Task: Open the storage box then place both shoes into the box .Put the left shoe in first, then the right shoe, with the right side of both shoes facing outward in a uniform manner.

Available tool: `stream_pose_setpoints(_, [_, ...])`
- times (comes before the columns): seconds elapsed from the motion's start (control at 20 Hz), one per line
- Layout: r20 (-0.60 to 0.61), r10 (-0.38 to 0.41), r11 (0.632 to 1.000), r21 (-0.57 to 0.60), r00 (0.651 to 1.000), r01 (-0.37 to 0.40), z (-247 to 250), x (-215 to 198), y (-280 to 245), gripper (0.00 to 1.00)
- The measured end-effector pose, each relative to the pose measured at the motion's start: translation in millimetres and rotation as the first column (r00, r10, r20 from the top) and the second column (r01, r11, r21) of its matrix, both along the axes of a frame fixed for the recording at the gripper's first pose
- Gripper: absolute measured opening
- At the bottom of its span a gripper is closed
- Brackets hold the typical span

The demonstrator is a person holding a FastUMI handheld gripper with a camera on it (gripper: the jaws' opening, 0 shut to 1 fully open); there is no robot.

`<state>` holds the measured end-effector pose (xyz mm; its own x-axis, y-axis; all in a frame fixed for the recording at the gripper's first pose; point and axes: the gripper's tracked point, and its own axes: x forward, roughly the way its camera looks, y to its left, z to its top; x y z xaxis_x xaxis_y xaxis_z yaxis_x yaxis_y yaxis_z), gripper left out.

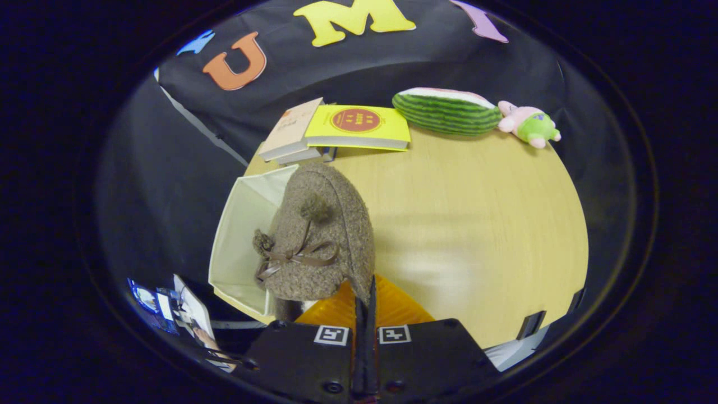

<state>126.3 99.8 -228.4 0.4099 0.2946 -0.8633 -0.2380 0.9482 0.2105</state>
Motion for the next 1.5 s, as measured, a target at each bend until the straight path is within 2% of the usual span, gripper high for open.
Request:
stream_pose_setpoints(0.2, [-0.008,-0.050,0.997,0.062,0.999,0.051,16.3,-6.3,34.2,0.06])
stream_pose_setpoints(0.35, [-0.031,-0.052,0.991,0.123,0.998,0.056,21.0,-11.0,69.1,0.06])
stream_pose_setpoints(0.6, [-0.031,0.009,0.991,0.131,0.999,-0.005,5.8,-22.0,132.7,0.06])
stream_pose_setpoints(0.75, [0.009,0.005,0.993,0.117,1.000,-0.006,-5.1,-22.0,160.6,0.06])
stream_pose_setpoints(1.05, [0.169,-0.094,0.995,0.036,0.981,0.089,-12.4,1.7,158.9,0.07])
stream_pose_setpoints(1.25, [0.182,-0.110,0.993,0.064,0.977,0.100,-19.9,6.9,160.2,0.09])
stream_pose_setpoints(1.35, [0.192,-0.122,0.989,0.109,0.974,0.103,-17.3,7.3,161.0,0.15])
stream_pose_setpoints(1.45, [0.272,-0.111,0.991,0.104,0.956,0.086,-4.3,13.9,154.2,0.36])
stream_pose_setpoints(1.5, [0.322,-0.115,0.991,0.098,0.940,0.088,6.2,16.0,148.1,0.52])
